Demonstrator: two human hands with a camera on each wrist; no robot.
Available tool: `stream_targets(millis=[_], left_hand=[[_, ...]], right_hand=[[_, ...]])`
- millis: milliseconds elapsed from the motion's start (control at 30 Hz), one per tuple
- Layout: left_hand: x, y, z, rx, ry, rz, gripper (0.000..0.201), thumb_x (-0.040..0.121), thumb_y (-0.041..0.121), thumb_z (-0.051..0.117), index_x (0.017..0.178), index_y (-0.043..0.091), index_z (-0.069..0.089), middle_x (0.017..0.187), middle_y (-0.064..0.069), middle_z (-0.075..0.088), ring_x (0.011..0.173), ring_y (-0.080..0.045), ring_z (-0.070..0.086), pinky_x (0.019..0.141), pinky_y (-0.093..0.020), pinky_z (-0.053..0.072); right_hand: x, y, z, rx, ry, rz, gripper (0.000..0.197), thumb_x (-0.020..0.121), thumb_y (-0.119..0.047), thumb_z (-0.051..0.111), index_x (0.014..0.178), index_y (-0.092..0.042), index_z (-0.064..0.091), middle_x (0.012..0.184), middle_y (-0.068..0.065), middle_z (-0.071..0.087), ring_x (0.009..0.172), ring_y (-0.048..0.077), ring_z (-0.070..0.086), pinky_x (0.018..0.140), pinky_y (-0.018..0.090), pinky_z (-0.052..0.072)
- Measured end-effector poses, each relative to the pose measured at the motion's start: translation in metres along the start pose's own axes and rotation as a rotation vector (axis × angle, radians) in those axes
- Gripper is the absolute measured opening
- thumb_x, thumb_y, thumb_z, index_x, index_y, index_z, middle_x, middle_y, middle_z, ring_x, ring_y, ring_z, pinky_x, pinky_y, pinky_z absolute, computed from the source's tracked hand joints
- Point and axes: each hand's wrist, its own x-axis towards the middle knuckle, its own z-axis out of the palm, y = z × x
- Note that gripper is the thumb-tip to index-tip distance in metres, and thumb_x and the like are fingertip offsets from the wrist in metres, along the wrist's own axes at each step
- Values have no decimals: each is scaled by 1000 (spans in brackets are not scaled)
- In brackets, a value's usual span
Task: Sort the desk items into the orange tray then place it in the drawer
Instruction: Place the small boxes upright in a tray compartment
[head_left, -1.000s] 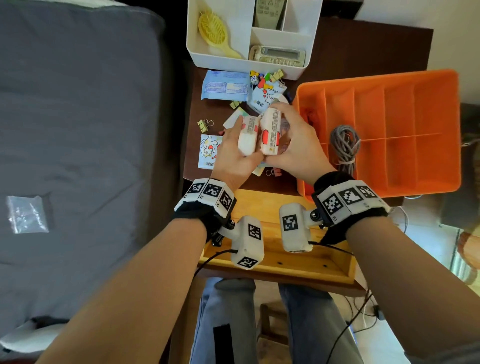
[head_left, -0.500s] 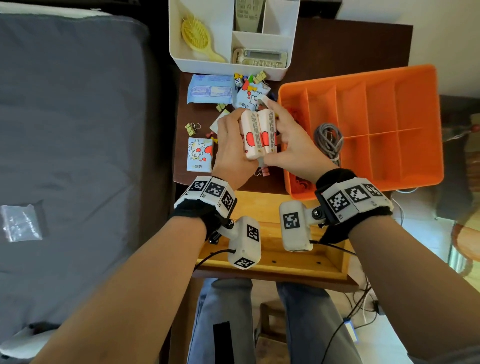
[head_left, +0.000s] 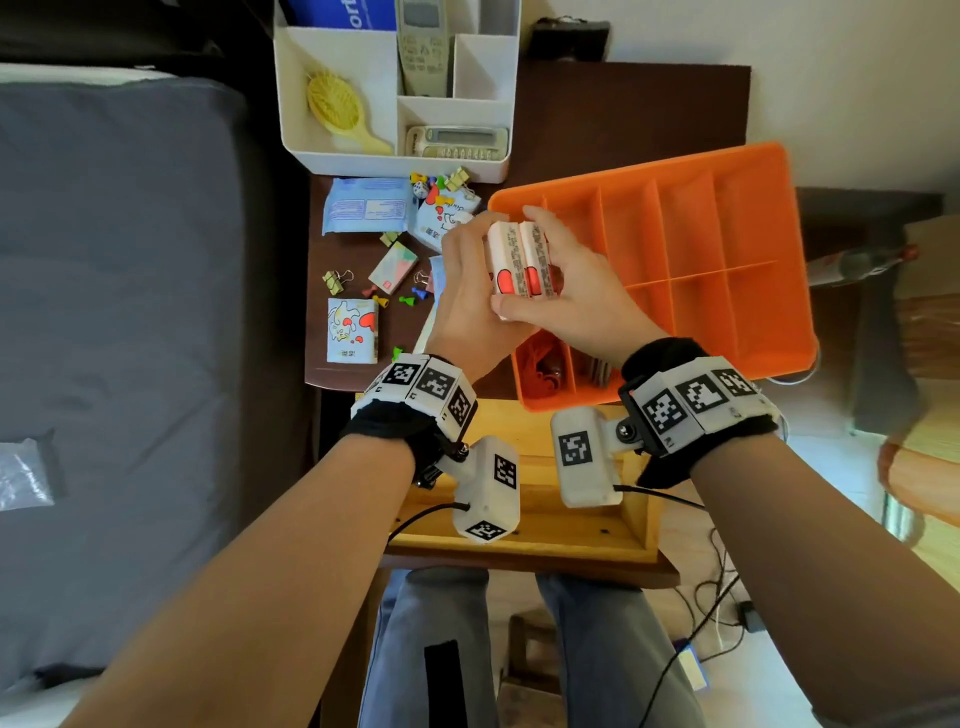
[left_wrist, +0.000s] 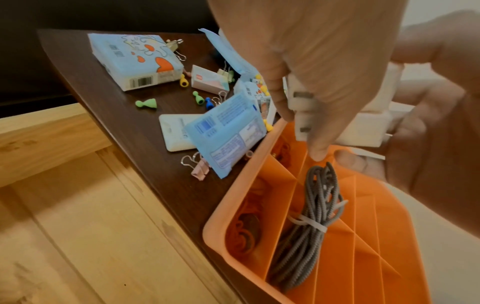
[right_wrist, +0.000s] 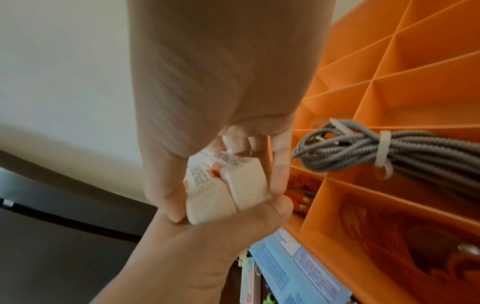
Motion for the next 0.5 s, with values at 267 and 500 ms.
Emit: stream_targets(millis=[267, 500], left_hand=[[27, 20, 22, -1, -87, -24, 105, 59, 17, 83, 143, 11, 20, 135, -5, 33, 127, -12, 36, 95, -2, 31], [33, -4, 22, 277, -160, -177, 91, 65, 27, 79, 141, 14, 31, 145, -9, 29, 135, -25, 23, 110, -34, 22]], right_hand=[[-1, 13, -34, 60, 280, -17, 77, 73, -20, 69, 140, -23, 31, 120, -1, 56, 103, 16, 60, 88, 40, 54], [21, 32, -50, 53, 450, 45, 73, 77, -17, 69, 139, -15, 32, 124, 5, 60, 107, 15, 61, 88, 31, 54]])
